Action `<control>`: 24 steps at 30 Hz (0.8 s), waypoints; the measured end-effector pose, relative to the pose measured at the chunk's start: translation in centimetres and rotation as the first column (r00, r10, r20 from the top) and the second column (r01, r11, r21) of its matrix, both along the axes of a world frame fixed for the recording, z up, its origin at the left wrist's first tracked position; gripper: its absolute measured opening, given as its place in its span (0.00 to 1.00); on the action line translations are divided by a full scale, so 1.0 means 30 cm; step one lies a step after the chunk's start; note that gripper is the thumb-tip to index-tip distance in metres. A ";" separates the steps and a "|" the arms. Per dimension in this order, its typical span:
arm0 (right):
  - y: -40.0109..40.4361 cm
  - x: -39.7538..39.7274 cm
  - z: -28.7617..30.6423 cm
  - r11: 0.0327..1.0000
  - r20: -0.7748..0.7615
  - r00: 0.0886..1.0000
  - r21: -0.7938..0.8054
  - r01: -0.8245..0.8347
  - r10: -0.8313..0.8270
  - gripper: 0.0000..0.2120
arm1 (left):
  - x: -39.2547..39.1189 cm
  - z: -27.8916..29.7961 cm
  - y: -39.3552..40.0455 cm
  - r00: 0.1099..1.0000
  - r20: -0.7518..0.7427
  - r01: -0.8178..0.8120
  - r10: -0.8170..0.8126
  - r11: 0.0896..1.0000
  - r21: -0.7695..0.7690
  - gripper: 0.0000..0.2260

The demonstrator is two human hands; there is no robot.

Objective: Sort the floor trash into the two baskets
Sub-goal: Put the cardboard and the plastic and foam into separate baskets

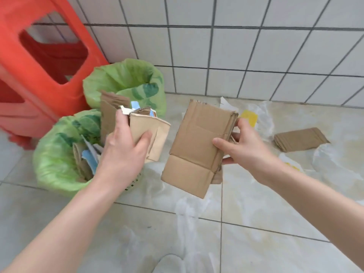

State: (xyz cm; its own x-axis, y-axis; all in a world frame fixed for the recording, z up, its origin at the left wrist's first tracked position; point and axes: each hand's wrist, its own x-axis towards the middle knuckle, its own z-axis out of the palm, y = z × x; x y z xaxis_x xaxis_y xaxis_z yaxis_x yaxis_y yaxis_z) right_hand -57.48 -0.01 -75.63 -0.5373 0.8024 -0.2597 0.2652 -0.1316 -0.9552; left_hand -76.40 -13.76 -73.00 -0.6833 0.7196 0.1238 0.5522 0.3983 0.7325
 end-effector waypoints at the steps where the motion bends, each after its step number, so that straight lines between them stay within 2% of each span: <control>1: -0.012 -0.034 0.024 1.000 -0.026 0.999 0.006 -0.021 0.021 0.18 | -0.018 0.015 -0.020 1.000 -0.003 -0.022 0.022 1.000 0.013 0.19; 6: -0.072 -0.191 0.117 0.994 -0.138 0.984 0.030 -0.106 0.109 0.17 | -0.116 0.083 -0.130 0.987 -0.075 -0.136 0.139 0.990 0.041 0.16; 10: -0.103 -0.313 0.148 0.998 -0.244 0.969 -0.026 -0.052 0.044 0.18 | -0.205 0.094 -0.209 0.956 -0.116 -0.270 0.269 0.963 0.011 0.16; 14: -0.140 -0.446 0.158 0.995 -0.330 0.944 -0.082 -0.051 0.021 0.19 | -0.259 0.054 -0.252 0.940 -0.196 -0.312 0.280 0.938 -0.152 0.14; 16: -0.170 -0.515 0.148 0.996 -0.324 0.946 -0.085 -0.040 0.010 0.19 | -0.269 0.030 -0.261 0.922 -0.285 -0.328 0.264 0.921 -0.210 0.17; 18: -0.205 -0.576 0.126 1.000 -0.268 0.963 0.012 0.009 -0.006 0.17 | -0.282 0.009 -0.259 0.891 -0.366 -0.365 0.269 0.904 -0.224 0.19; 20: -0.243 -0.622 0.111 0.984 -0.206 0.978 0.171 0.051 -0.015 0.14 | -0.310 -0.022 -0.253 0.872 -0.396 -0.399 0.289 0.887 -0.231 0.16; 22: -0.276 -0.656 0.090 0.951 -0.147 0.989 0.308 0.033 0.014 0.11 | -0.336 -0.056 -0.246 0.879 -0.378 -0.404 0.291 0.874 -0.268 0.15; 24: -0.299 -0.679 0.065 0.933 -0.062 0.995 0.357 -0.050 0.077 0.10 | -0.350 -0.093 -0.243 0.907 -0.329 -0.368 0.262 0.874 -0.318 0.17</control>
